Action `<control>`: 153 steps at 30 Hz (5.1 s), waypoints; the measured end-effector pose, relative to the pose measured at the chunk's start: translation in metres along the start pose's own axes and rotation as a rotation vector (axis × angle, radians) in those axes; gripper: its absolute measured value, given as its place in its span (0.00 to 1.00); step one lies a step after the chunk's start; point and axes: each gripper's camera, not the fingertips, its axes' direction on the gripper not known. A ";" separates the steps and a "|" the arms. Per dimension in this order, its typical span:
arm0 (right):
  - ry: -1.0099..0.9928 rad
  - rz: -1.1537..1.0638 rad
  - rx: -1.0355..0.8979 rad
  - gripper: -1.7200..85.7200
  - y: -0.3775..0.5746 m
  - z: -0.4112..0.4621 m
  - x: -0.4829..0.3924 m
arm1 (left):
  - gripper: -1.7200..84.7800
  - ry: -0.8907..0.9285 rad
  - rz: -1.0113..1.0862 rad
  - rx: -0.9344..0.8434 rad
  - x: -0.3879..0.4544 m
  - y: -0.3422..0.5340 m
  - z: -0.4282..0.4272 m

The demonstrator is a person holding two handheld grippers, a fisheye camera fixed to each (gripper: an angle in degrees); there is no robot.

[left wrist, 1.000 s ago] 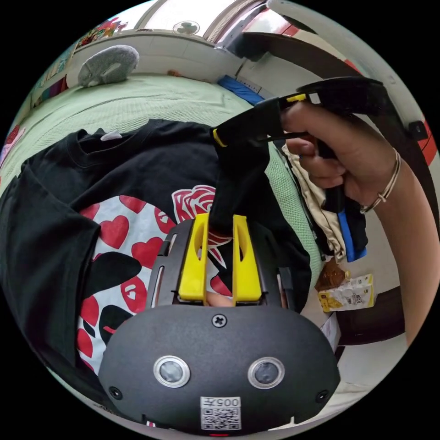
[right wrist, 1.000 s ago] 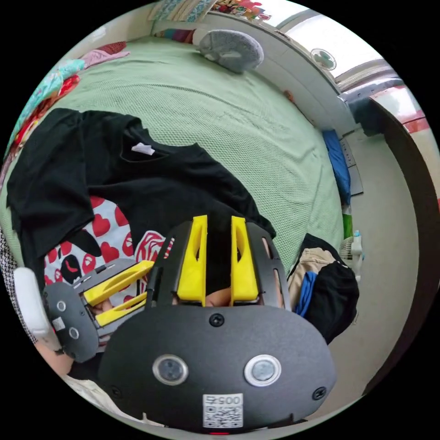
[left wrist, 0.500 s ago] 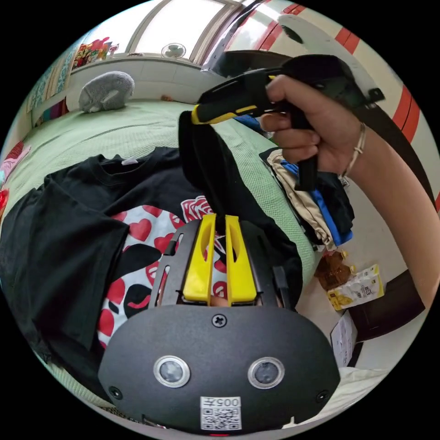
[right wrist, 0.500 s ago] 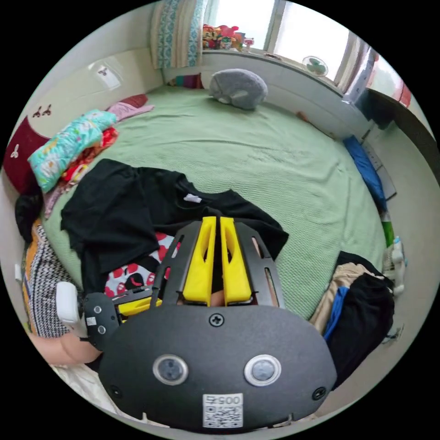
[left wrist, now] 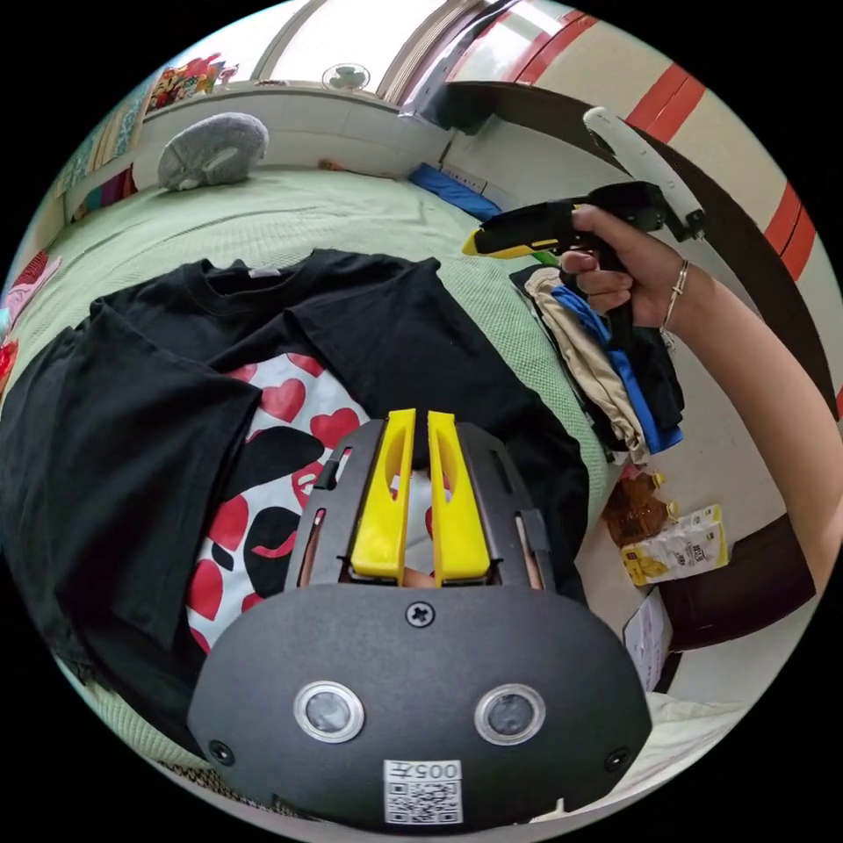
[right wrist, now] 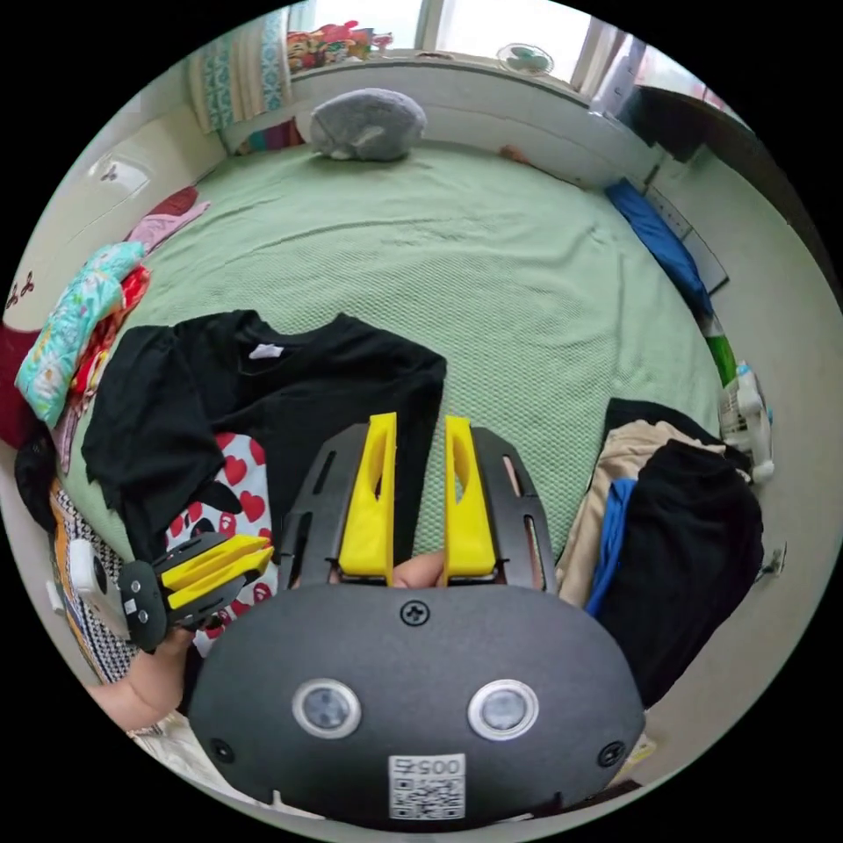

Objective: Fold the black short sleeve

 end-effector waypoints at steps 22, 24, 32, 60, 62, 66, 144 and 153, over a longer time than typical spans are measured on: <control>0.046 0.154 -0.021 0.05 -0.014 0.062 0.061 | 0.01 0.066 -0.104 -0.025 -0.029 0.012 -0.053; 0.025 0.154 0.007 0.07 0.000 0.051 0.062 | 0.01 0.085 -0.128 -0.014 -0.035 0.016 -0.063; -0.088 -0.129 0.041 0.13 0.145 -0.004 0.036 | 0.01 0.056 -0.113 0.062 -0.028 0.053 -0.157; -0.081 0.151 0.054 0.16 0.445 0.015 0.078 | 0.12 -0.153 -0.442 -0.025 -0.133 0.337 -0.381; -0.118 0.191 0.056 0.16 0.461 0.019 0.088 | 0.13 -0.161 -0.432 -0.017 -0.132 0.329 -0.382; -0.137 0.207 0.077 0.16 0.470 0.020 0.095 | 0.14 -0.177 -0.410 -0.019 -0.129 0.316 -0.381; -0.077 0.186 0.010 0.02 0.621 0.045 0.040 | 0.08 -0.400 -0.350 -0.160 -0.002 0.280 -0.503; -0.093 0.269 0.122 0.01 0.676 -0.004 0.040 | 0.02 -0.359 -0.296 -0.122 0.046 0.278 -0.553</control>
